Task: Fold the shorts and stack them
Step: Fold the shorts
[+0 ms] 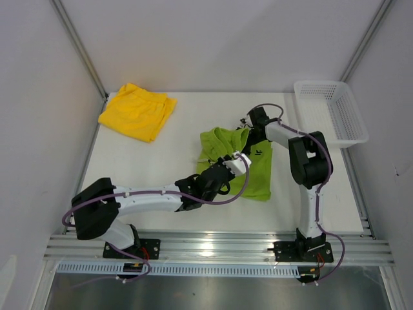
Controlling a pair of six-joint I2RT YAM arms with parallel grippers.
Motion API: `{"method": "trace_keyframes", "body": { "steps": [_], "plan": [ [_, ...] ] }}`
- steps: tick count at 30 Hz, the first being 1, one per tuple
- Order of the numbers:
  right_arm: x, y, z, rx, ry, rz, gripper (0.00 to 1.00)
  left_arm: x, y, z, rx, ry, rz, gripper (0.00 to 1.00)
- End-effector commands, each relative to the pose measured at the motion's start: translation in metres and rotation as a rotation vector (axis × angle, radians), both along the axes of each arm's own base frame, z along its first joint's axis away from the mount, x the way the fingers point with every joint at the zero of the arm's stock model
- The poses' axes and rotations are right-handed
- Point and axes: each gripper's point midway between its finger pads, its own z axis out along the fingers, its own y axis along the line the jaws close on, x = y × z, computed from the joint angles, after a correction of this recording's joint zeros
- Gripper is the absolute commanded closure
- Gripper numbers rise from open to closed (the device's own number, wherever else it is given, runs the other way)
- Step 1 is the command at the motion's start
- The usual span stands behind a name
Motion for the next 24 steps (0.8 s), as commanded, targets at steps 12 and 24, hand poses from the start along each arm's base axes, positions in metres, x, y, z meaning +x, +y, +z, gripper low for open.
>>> {"method": "trace_keyframes", "body": {
  "steps": [12, 24],
  "plan": [
    [0.019, -0.123, 0.064, -0.142, -0.210, -0.310, 0.71, 0.010, -0.018, 0.035, -0.002, -0.078, 0.034, 0.96],
    [-0.037, -0.158, 0.060, -0.183, -0.206, -0.364, 0.48, 0.018, -0.027, 0.031, 0.021, -0.056, 0.075, 0.96]
  ]
}}
